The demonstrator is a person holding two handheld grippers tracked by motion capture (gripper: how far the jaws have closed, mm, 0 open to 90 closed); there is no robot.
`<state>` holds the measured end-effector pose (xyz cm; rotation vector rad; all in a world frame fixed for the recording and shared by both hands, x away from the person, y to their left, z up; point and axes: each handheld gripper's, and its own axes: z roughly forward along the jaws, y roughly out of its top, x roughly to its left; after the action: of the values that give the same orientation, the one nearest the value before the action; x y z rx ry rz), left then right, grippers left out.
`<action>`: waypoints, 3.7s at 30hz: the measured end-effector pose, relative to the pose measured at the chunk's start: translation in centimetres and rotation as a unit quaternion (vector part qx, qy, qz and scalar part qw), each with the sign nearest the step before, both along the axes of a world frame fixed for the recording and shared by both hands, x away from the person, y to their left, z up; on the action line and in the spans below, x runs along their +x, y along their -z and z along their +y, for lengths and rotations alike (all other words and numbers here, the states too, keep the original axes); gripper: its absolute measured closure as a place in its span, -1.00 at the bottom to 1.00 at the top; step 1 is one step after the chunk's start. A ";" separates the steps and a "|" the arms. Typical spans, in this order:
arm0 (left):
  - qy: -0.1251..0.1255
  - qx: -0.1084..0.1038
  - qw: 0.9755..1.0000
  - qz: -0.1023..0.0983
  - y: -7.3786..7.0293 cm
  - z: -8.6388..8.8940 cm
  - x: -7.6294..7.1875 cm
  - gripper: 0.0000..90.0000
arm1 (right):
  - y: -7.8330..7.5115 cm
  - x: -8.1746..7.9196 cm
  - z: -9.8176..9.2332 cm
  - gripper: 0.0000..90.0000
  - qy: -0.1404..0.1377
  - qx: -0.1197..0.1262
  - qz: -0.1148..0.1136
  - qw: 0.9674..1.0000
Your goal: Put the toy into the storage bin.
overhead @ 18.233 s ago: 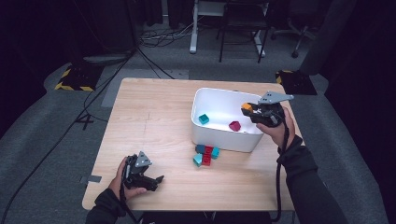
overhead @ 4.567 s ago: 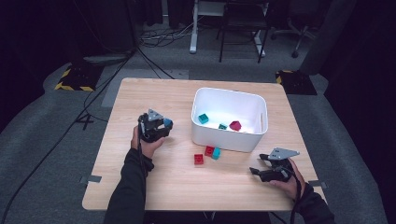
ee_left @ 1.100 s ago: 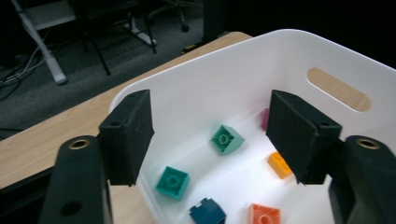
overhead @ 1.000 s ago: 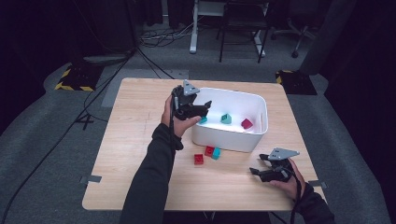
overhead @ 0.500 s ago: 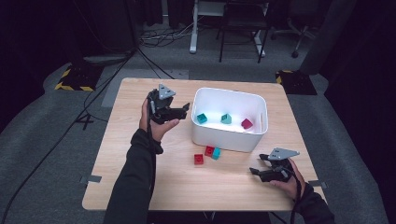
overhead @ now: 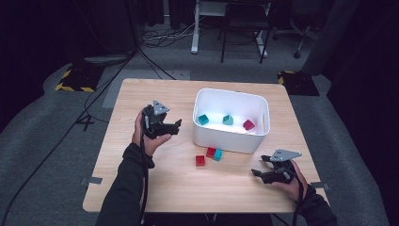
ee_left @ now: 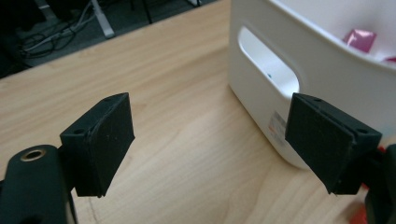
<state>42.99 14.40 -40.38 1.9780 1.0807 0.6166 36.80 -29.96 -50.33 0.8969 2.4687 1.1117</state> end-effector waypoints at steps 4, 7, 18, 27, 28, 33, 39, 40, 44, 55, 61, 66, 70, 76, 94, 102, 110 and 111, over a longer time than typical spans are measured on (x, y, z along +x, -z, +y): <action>0.019 0.003 1.000 0.016 1.5 -0.4 -0.8 -0.65 | 0.0 0.0 0.0 -0.47 0.001 0.001 0.001 1.000; 0.035 0.015 0.999 0.025 2.7 -1.0 -1.3 -0.64 | 0.0 0.0 0.0 -0.47 0.001 0.001 0.001 1.000; 0.103 0.025 0.993 0.058 6.1 -3.2 -3.5 -0.63 | 0.0 0.0 0.0 -0.47 0.001 0.001 0.001 1.000; 0.143 0.037 0.986 0.081 8.4 -5.3 -5.2 -0.63 | 0.0 0.0 0.0 -0.47 0.002 0.001 0.001 1.000; 0.151 0.041 0.984 0.088 8.5 -5.6 -5.3 -0.63 | 0.0 0.0 0.0 -0.47 0.001 0.001 0.001 1.000; 0.161 0.036 0.981 0.104 9.0 -6.5 -5.7 -0.63 | 0.0 0.0 0.0 -0.47 0.001 0.001 0.000 1.000; 0.191 0.053 0.975 0.102 9.5 -8.0 -6.2 -0.63 | 0.0 0.0 0.0 -0.47 0.001 0.001 0.000 1.000; 0.185 0.056 0.975 0.109 9.4 -8.2 -6.3 -0.63 | 0.0 0.0 0.0 -0.47 0.001 0.001 0.001 1.000; 0.199 0.050 0.973 0.107 9.5 -9.1 -5.9 -0.60 | 0.0 0.0 0.0 -0.47 0.001 0.001 0.001 1.000; 0.201 0.041 0.974 0.095 9.4 -9.7 -5.7 -0.09 | 0.0 0.0 0.0 -0.47 0.001 0.001 0.001 1.000; 0.201 0.039 0.975 0.089 9.4 -9.5 -5.7 0.30 | 0.0 0.0 0.0 -0.47 0.001 0.001 0.001 1.000; 0.206 0.042 0.974 0.086 9.3 -9.3 -5.8 0.31 | 0.0 0.0 0.0 -0.46 0.000 0.000 0.001 1.000; 0.205 0.038 0.974 0.087 9.2 -8.9 -5.8 0.31 | 0.0 0.0 0.0 -0.47 -0.002 -0.001 0.000 1.000; 0.191 0.028 0.978 0.082 8.9 -8.0 -5.5 0.31 | 0.0 0.0 0.0 -0.47 -0.004 -0.001 0.000 1.000; 0.110 -0.004 0.992 0.055 7.6 -3.3 -3.6 0.31 | 0.0 0.0 0.0 -0.47 -0.005 -0.002 0.000 1.000; 0.081 -0.007 0.995 0.052 7.4 -1.6 -2.8 0.31 | 0.0 0.0 0.0 -0.47 -0.005 -0.002 0.000 1.000; 0.066 -0.004 0.997 0.050 7.2 -0.4 -1.8 0.31 | 0.0 0.0 0.0 -0.47 -0.005 -0.002 0.000 1.000; 0.064 -0.011 0.997 0.047 7.2 -0.2 -1.6 0.31 | 0.0 0.0 0.0 -0.47 -0.005 -0.002 0.000 1.000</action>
<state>41.41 14.23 -47.54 2.0571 1.0037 0.4454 36.81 -30.00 -50.32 0.8849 2.4770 1.1108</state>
